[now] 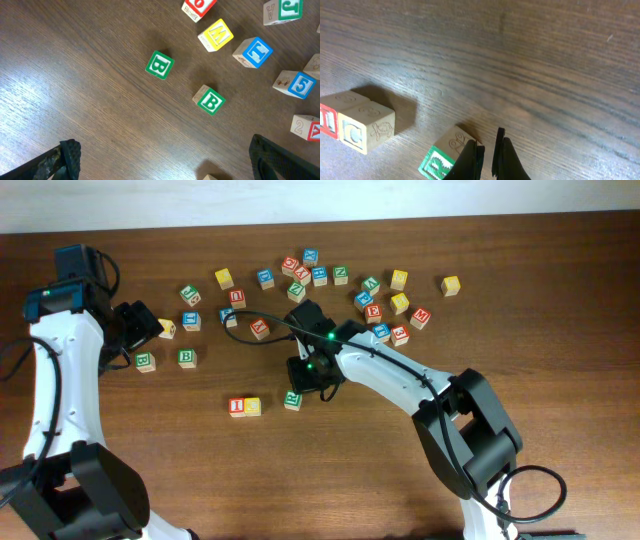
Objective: Spell out ICRA
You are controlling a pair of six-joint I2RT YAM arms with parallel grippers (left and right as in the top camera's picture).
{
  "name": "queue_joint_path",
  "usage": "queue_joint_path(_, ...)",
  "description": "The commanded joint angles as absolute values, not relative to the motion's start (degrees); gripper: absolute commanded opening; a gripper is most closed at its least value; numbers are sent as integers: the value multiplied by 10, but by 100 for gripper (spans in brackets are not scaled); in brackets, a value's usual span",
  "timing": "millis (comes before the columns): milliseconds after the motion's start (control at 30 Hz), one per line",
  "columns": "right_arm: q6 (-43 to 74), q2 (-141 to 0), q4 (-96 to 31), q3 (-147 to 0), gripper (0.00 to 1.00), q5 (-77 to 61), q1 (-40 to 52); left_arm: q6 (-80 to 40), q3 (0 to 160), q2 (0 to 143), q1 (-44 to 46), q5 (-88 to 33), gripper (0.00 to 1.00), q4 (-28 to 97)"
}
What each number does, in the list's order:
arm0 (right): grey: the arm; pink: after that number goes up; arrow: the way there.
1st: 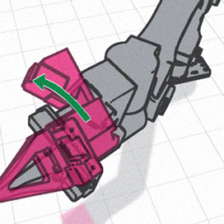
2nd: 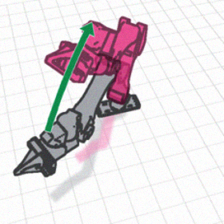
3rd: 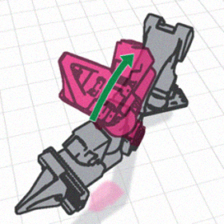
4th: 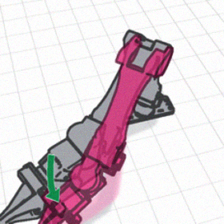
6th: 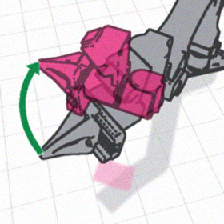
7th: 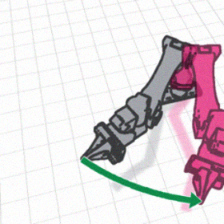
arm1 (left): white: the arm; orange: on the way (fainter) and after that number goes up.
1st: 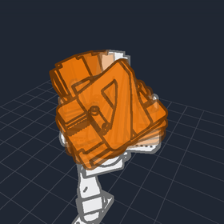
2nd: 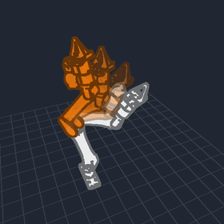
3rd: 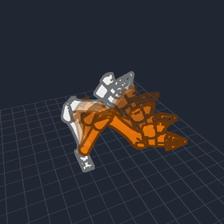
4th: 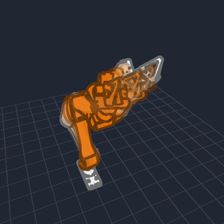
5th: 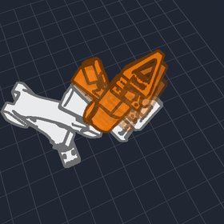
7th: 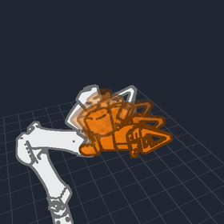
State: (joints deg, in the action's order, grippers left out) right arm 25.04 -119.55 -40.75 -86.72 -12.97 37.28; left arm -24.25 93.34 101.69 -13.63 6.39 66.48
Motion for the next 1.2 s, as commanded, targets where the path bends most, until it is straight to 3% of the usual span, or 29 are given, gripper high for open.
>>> queue_joint_path(0, 244, -1198, -409, -867, 4, -133, 376, -250, 942, 1017, -138, 62, 99, 665)
queue_joint_path(300, 245, -1208, -380, -867, 4, -110, 376, -250, 942, 1017, -138, 62, 99, 665)
queue_joint_path(767, 244, -1211, -444, -867, 5, -163, 393, -250, 942, 1017, -138, 62, 99, 665)
queue_joint_path(1167, 244, -1213, -372, -867, 10, -70, 394, -250, 942, 1017, -138, 62, 99, 665)
